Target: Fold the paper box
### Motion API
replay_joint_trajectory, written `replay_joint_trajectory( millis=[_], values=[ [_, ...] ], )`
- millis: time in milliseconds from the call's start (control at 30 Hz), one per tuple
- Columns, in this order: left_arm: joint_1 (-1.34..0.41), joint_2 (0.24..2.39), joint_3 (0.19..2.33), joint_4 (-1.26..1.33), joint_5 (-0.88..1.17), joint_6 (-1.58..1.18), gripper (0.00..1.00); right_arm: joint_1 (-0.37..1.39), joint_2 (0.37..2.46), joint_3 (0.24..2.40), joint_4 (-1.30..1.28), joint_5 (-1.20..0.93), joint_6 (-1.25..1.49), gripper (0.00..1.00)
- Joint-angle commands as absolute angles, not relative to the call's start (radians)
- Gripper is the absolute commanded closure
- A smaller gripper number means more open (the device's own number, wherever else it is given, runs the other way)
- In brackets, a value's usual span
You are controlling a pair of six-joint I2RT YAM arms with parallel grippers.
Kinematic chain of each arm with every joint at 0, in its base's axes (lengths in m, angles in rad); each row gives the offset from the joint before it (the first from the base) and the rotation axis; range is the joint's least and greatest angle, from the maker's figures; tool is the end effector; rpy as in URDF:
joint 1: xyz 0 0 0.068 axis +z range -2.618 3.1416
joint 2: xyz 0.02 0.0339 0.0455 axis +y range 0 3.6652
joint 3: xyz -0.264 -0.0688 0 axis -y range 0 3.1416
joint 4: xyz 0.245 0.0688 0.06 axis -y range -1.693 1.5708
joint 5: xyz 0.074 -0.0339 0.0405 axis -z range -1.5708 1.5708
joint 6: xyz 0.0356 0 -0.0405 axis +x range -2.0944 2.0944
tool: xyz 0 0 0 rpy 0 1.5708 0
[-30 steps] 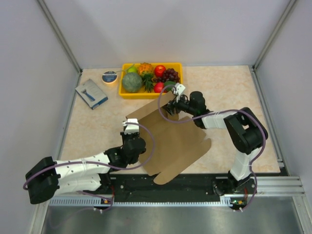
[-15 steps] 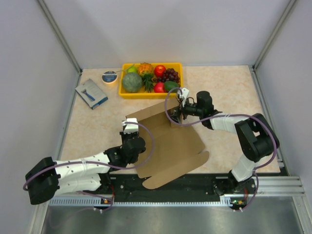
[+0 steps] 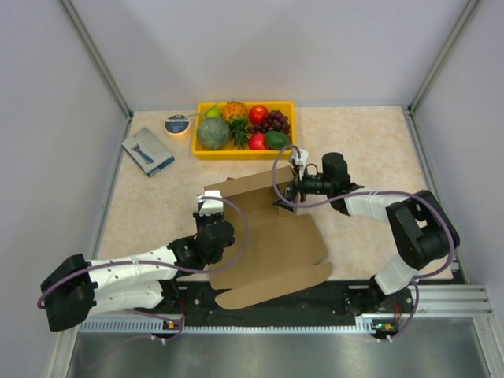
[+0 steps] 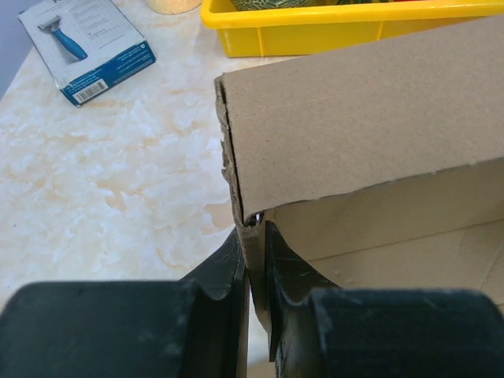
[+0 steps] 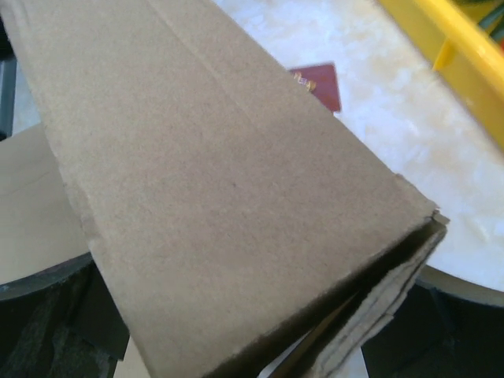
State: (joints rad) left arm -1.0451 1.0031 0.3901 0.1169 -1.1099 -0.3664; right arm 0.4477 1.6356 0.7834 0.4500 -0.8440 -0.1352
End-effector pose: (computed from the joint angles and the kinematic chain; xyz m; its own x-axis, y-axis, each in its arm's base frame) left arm 0.1239 -0.1500 0.2015 -0.2192 0.0604 -0.9738 -0.0954 0.9920 0.0830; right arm 0.2890 0.1683 0.1938 -0.2273 -0.2085 -0.9512 -0.9468 0.2757 0.1658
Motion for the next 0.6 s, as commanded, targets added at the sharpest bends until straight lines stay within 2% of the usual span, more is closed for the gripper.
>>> replay_joint_trajectory(
  millis=[0, 67, 200, 367, 433, 500, 567],
  values=[
    [-1.052, 0.985, 0.388, 0.183, -1.006, -0.365, 0.90, 0.427, 1.529, 0.631, 0.718, -0.913, 0.042, 0.01],
    [-1.052, 0.983, 0.384, 0.189, -1.005, -0.365, 0.90, 0.373, 1.526, 0.568, 0.820, -0.888, 0.156, 0.01],
    [-1.052, 0.983, 0.385, 0.192, -1.009, -0.362, 0.91, 0.364, 1.485, 0.526, 0.857, -0.828, 0.158, 0.01],
    [-1.052, 1.003, 0.387, 0.207, -1.011, -0.359, 0.94, 0.371, 1.453, 0.589, 0.741, -0.741, 0.206, 0.01],
    [-1.052, 1.012, 0.377, 0.256, -1.025, -0.344, 0.97, 0.382, 1.402, 0.560, 0.761, -0.605, 0.199, 0.01],
    [-1.052, 1.040, 0.365, 0.319, -1.034, -0.324, 1.00, 0.382, 1.388, 0.555, 0.790, -0.604, 0.216, 0.01],
    [-1.051, 1.095, 0.383, 0.351, -1.095, -0.330, 1.00, 0.382, 1.374, 0.595, 0.705, -0.577, 0.216, 0.01]
  ],
)
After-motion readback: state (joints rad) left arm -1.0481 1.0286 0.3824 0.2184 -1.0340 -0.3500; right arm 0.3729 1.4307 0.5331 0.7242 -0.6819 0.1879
